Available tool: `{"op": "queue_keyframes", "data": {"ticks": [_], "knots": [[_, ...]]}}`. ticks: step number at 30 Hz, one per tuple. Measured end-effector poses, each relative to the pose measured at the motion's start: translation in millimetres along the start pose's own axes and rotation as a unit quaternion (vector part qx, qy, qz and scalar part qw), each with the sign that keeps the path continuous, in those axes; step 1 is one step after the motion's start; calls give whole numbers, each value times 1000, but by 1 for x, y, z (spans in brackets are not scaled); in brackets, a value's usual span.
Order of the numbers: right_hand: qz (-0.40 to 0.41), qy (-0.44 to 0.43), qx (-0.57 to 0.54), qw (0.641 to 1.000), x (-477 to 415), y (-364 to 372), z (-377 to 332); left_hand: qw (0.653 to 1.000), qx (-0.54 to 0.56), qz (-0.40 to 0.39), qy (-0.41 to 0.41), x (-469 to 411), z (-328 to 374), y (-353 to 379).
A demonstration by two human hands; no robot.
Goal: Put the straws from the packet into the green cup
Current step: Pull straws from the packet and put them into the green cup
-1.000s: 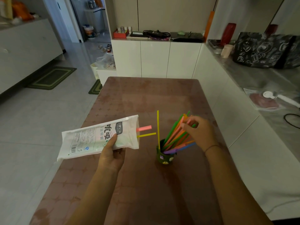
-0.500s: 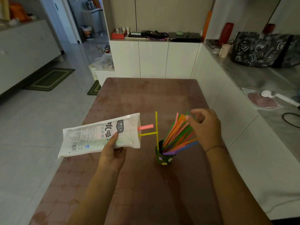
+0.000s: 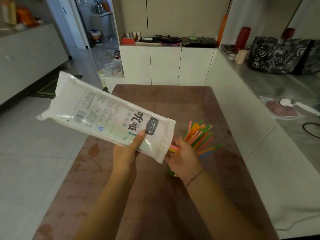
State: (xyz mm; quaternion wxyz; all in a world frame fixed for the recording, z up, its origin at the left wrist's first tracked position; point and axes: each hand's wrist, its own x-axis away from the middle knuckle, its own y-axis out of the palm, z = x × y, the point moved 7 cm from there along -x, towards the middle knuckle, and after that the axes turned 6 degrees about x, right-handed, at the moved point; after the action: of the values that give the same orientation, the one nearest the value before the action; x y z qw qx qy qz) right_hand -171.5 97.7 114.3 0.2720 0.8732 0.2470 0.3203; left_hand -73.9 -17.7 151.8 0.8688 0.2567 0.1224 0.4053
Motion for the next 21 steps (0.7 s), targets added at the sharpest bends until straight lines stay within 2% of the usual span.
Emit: {"op": "queue_keyframes", "data": {"ticks": [5,9,12,16,21], "knots": [[-22,54,-50,997,-4,-5,12,997,-60,-33,29,9,6,9],[-79,41,-30,996,-4,5,8,997,-62,-37,14,8,1,6],[-81,22,5,996,-4,8,1,998,-55,-17,-20,6,-9,-1],[-36,-7,116,993,-2,-2,-5,998,-4,12,-56,0,-20,-17],[0,-42,269,962,11,-5,-11,992,77,51,-84,-5,-32,-30]]}}
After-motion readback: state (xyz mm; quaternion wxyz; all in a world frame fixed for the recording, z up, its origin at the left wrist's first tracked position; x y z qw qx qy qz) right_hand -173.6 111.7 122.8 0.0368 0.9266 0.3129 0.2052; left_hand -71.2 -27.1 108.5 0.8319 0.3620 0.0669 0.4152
